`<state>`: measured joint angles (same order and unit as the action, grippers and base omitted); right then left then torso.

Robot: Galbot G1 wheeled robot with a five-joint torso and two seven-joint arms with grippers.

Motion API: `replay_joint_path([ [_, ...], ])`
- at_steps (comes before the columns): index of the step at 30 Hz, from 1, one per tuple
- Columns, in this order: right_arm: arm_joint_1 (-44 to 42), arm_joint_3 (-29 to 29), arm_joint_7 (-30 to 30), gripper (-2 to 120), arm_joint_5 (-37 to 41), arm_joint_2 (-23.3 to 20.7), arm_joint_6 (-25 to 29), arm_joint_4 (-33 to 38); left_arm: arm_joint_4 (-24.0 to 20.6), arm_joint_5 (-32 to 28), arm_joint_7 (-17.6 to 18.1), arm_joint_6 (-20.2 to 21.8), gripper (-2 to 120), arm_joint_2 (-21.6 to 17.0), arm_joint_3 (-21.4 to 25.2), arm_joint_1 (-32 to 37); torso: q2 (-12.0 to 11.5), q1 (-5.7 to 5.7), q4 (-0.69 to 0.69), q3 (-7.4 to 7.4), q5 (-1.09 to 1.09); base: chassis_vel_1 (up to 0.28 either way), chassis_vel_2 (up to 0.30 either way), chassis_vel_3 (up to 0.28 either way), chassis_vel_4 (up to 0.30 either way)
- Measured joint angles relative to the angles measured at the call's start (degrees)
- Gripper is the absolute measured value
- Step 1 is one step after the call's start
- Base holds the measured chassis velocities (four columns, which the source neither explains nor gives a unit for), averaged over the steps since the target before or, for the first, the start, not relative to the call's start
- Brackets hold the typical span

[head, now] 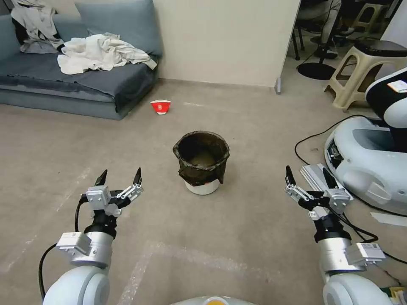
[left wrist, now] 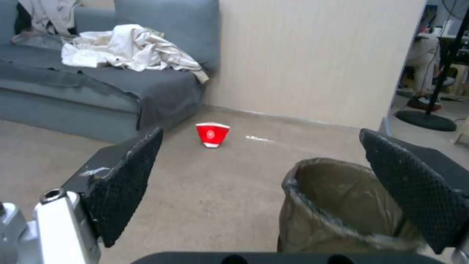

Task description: Pick up the trash can from the floor.

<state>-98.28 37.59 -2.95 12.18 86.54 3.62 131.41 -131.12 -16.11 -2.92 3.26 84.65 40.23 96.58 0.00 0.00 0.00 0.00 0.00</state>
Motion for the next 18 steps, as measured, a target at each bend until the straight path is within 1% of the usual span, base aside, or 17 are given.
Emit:
replay_joint_path([
  [5, 0.04, -0.07, 0.00, 100, 0.00, -0.01, 0.07, -0.27, 0.25, 0.01, 0.10, 0.06, 100, 0.07, -0.05, -0.20, 0.00, 0.00, -0.01, 0.00, 0.00, -0.113, 0.130, 0.128, -0.120],
  [18, 0.29, -0.16, -0.04, 100, -0.07, 0.12, 0.00, -0.73, 1.05, -0.10, 0.53, 0.11, 100, -0.28, 0.00, -0.92, 0.00, 0.00, -0.01, 0.00, -0.01, -0.083, 0.075, 0.079, -0.084],
])
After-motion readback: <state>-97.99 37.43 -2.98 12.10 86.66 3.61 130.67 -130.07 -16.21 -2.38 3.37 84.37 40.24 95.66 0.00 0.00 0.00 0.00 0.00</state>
